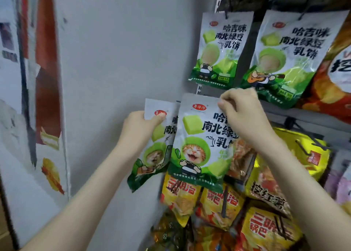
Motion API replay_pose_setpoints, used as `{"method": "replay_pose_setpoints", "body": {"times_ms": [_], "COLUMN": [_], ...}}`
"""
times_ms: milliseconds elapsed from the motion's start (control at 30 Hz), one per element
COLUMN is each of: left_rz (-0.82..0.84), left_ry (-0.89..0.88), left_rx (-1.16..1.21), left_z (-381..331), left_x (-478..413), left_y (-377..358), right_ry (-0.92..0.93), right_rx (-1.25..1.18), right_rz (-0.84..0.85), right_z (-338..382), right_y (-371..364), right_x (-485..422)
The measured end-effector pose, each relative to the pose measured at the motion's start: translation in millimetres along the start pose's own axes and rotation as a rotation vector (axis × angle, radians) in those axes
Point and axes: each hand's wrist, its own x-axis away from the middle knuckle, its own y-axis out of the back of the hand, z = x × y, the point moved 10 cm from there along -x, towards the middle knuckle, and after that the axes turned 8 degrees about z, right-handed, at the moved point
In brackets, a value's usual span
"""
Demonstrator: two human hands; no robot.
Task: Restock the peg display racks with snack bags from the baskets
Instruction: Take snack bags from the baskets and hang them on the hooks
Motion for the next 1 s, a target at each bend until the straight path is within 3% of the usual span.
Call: {"method": "replay_pose_setpoints", "body": {"times_ms": [133,267,567,700,833,1000], "left_rz": [-0.118,-0.186,-0.58,-0.702,-0.734,-0.631], "left_ry": [-0.061,-0.139,-0.389,-0.547,-0.682,-0.597], "left_rx": [-0.074,-0.084,-0.196,-0.449,-0.555,-0.518], "left_z": [-40,-81,-184,-216,-235,-227], "left_x": [-20,-26,-7,6,17,-10], "left_y": [13,28,67,69,66,69], "right_ry": [0.105,0.182,0.18,0.112,0.086,0.006], "right_rx": [0.195,0.214,-0.008,-0.095,-0.253,-0.375], "right_rz": [-0.106,-0.178,-0.405,-0.451,-0.439,-0.414], "right_z": [13,28,21,20,15,-1], "right_y": [42,70,113,115,112,102], "right_x": [-41,-69,-174,-200,-212,-224]}}
